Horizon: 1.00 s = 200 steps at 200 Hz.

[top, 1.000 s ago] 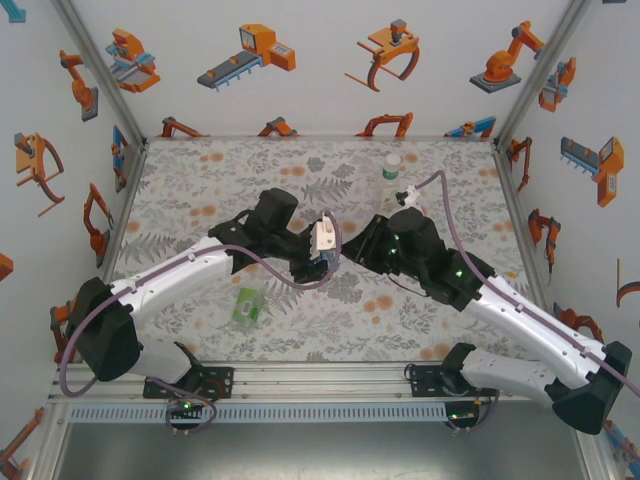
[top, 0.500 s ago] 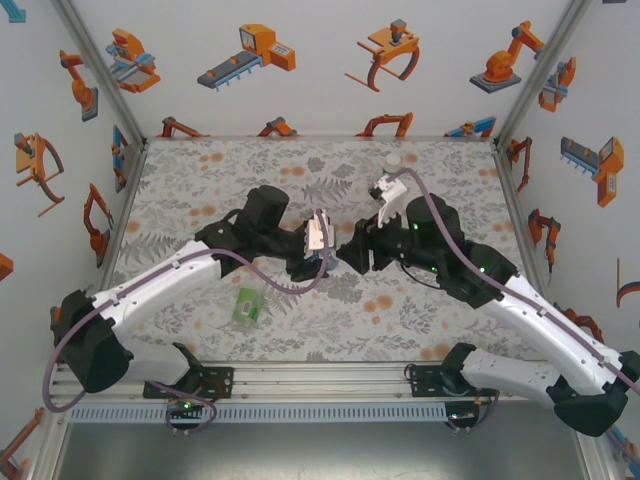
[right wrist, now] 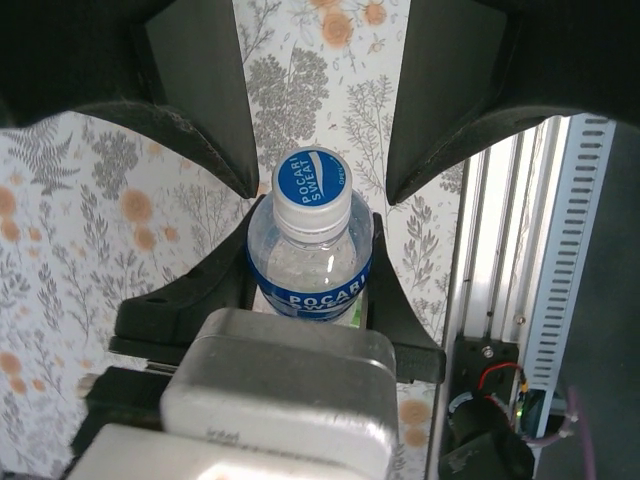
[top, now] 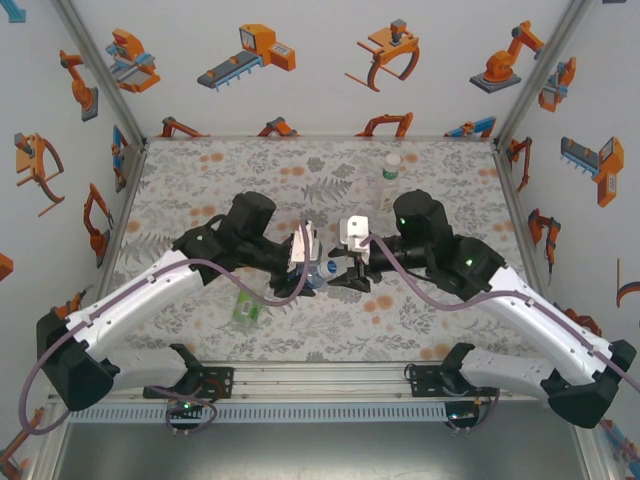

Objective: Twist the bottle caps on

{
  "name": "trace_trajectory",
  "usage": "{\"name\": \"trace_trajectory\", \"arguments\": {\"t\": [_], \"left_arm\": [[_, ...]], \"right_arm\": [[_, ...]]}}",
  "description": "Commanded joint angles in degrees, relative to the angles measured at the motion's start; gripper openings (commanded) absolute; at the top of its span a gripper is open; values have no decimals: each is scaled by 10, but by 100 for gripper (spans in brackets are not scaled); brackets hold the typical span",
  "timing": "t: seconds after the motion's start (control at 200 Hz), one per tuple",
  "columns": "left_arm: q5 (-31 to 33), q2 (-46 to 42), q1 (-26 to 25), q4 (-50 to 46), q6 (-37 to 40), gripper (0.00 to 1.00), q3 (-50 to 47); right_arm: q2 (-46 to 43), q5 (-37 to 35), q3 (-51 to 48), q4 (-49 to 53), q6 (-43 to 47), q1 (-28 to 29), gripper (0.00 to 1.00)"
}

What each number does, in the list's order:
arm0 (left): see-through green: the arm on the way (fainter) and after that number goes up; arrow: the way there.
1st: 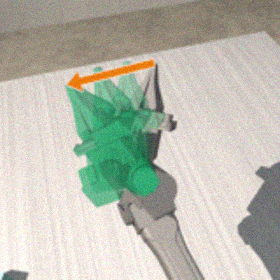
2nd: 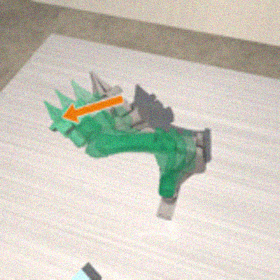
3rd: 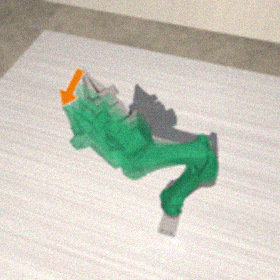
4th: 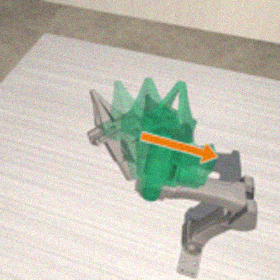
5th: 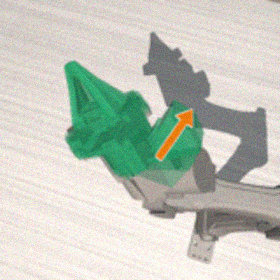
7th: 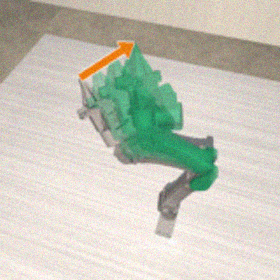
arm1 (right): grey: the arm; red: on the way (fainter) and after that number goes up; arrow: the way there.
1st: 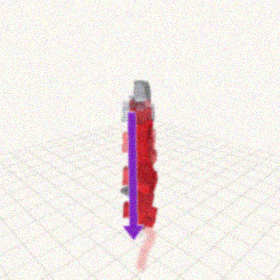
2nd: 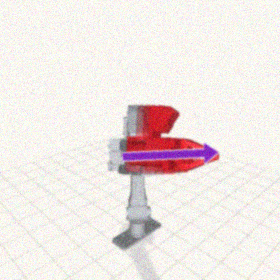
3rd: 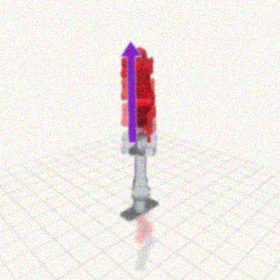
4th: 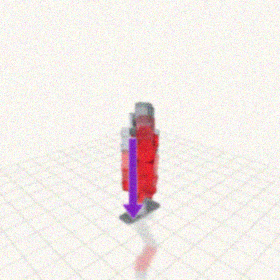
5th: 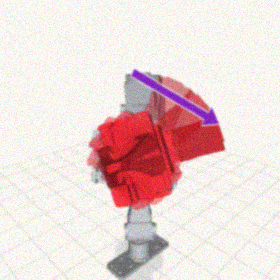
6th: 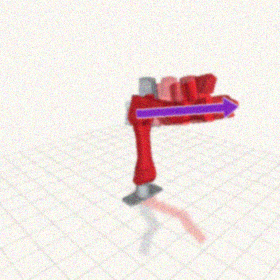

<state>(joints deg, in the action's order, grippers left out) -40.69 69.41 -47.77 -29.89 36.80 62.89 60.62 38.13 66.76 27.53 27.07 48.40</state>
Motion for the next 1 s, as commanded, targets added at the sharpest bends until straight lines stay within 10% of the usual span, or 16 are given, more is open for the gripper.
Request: {"name": "trace_trajectory", "arguments": {"t": [0.0,0.536,0.996], "left_arm": [[-22,-13,-4,-19,-2,0,3],[-17,-14,-4,-5,4,0,-2],[77,21,-3,162,-19,0,-26]], "right_arm": [[6,47,6,-29,41,1,50],[10,16,0,-30,-16,1,23],[-41,-347,-94,-115,-651,2,0]]}}
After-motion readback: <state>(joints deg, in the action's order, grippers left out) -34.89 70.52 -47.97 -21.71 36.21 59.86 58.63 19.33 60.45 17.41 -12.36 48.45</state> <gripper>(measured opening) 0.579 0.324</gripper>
